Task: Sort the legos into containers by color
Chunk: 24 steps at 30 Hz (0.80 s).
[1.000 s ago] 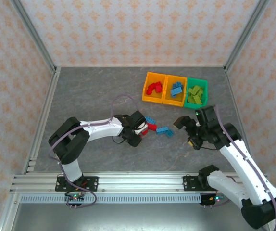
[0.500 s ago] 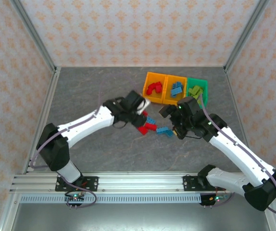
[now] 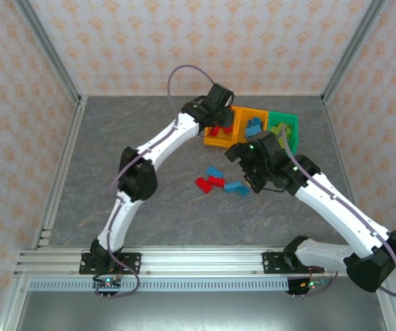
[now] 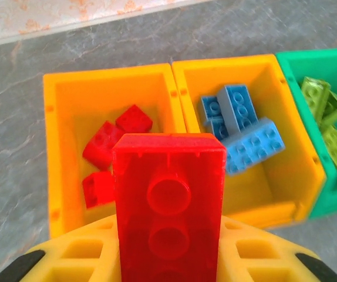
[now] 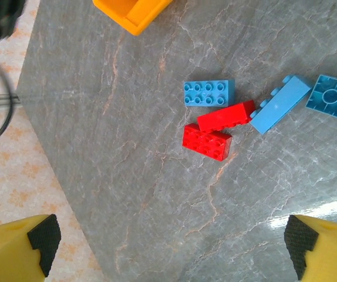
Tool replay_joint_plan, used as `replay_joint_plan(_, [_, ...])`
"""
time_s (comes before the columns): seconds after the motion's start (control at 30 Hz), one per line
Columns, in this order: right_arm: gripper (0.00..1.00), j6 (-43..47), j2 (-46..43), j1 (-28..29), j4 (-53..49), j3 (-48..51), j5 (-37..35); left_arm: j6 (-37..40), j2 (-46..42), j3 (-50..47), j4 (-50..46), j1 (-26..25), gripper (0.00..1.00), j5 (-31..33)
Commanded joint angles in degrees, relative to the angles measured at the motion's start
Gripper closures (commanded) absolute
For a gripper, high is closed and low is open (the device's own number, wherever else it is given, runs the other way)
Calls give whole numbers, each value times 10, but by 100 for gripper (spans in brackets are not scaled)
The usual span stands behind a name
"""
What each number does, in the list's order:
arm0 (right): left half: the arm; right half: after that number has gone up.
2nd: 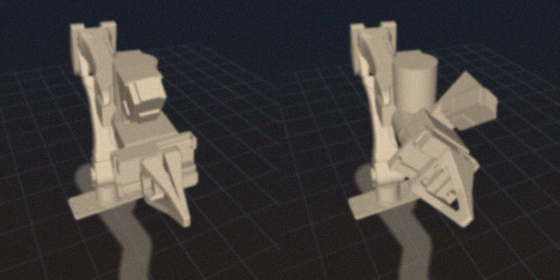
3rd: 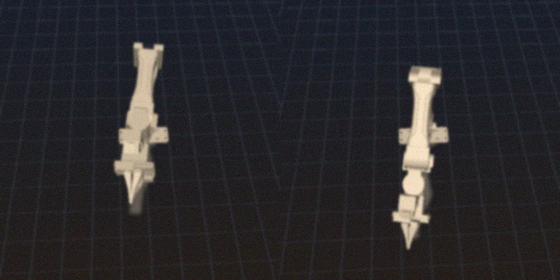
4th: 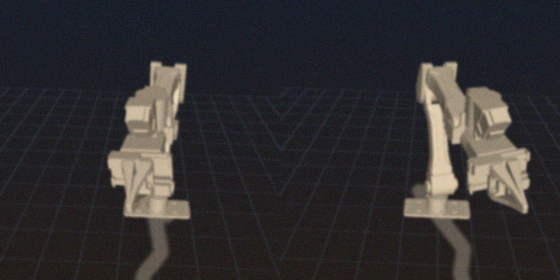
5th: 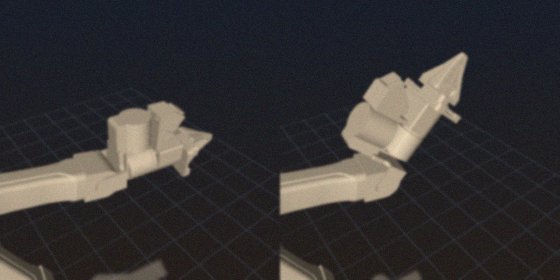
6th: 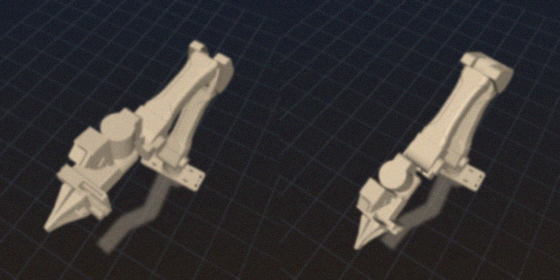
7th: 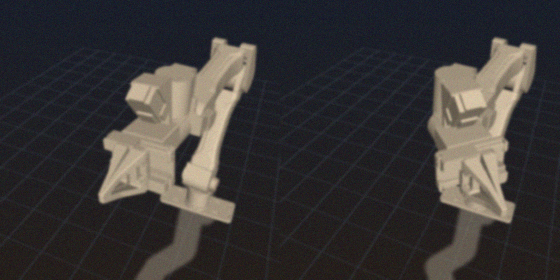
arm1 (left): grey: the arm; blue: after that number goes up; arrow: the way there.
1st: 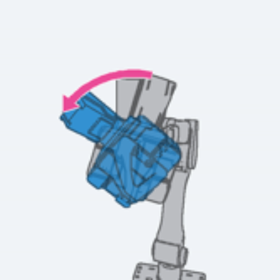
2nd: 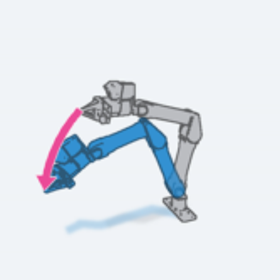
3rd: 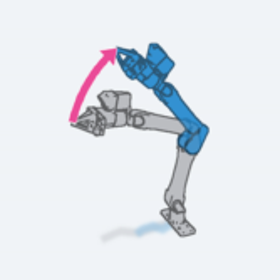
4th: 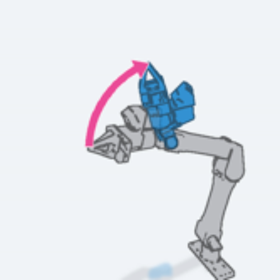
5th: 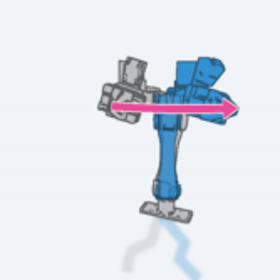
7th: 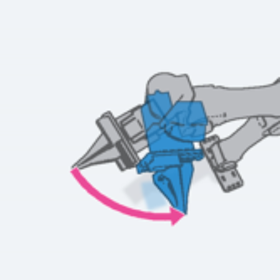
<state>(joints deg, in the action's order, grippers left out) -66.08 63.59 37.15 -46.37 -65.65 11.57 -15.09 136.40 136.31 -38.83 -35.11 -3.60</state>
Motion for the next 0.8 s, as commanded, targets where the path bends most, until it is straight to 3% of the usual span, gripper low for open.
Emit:
replay_joint_plan(0.0, [0,3,-47,3,-55,-7,-38,-28,55,121,-74,7,70,45])
replay_joint_plan(0.2, [1,-14,-98,3,-73,15,-65,-21,71,141,-68,13,47,37])
replay_joint_plan(0.33, [1,-7,-88,3,-71,8,-65,7,34,124,-90,14,47,34])
replay_joint_plan(0.4, [1,3,-73,3,-72,4,-64,4,-9,85,-101,21,47,4])
replay_joint_plan(0.53, [1,18,-35,3,-72,5,-65,13,-161,-91,-60,23,47,-53])
replay_joint_plan(0.77, [1,-6,92,3,-73,5,-46,50,-484,-434,21,22,41,-76])
